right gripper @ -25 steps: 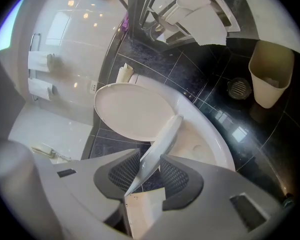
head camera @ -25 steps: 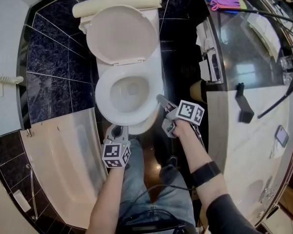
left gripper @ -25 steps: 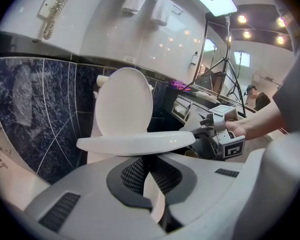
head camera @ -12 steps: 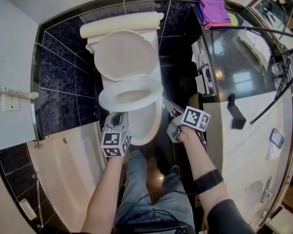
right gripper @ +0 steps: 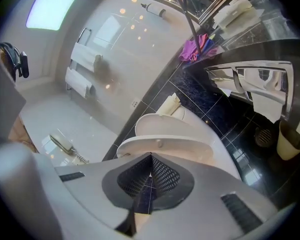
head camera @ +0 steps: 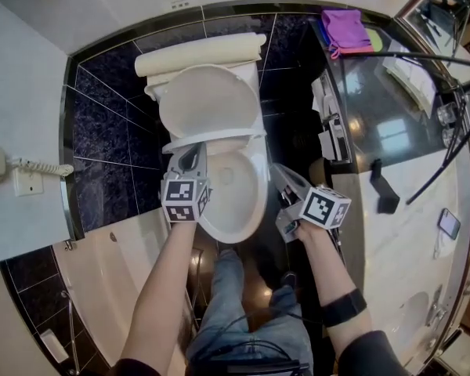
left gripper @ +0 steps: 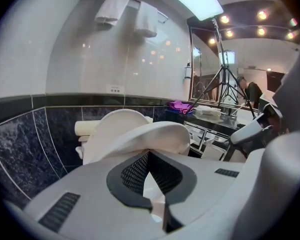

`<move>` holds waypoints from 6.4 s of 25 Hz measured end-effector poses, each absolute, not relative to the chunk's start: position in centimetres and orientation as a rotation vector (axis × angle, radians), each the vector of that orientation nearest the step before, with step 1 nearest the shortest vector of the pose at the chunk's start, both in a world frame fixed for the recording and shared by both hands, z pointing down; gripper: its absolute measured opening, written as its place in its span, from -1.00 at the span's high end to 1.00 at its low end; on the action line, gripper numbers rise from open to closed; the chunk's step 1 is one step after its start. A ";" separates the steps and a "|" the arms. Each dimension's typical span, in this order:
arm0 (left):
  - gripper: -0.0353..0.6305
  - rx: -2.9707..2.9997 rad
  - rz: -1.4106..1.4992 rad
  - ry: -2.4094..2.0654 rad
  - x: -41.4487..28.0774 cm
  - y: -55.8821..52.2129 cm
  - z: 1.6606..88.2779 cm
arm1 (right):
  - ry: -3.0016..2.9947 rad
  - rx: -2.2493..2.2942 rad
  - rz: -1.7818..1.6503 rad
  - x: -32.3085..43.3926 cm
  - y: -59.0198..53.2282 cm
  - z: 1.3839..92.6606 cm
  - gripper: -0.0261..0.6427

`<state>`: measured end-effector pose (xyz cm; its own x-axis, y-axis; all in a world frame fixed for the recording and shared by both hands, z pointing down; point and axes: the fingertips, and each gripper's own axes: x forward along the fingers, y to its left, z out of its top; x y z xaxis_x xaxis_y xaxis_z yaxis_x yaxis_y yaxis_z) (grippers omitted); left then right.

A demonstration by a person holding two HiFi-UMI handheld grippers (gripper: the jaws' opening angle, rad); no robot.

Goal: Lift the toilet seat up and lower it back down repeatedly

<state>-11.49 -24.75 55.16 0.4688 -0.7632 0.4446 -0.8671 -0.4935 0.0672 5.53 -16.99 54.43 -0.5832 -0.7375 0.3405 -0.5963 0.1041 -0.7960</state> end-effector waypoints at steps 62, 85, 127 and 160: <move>0.91 2.418 0.352 -1.733 -12.0 10.8 27.7 | 2.761 -1.416 -0.842 15.5 6.9 29.4 0.92; 0.91 2.386 0.381 -1.682 -13.1 9.8 30.3 | 2.804 -1.430 -0.909 13.2 5.6 32.7 0.91; 0.91 2.534 0.546 -1.410 -14.0 -22.5 46.5 | 3.355 -1.772 -0.218 -0.3 -33.8 49.6 0.31; 0.91 2.471 0.557 -1.343 -14.3 -24.7 54.3 | 3.421 -1.906 0.086 -1.6 -39.4 54.8 0.72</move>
<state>-14.26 -24.67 54.31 0.4952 -0.7398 0.4554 -0.8450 -0.5320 0.0546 -1.60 -39.41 54.75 -0.3080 -0.7438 0.5932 -0.7129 0.5933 0.3738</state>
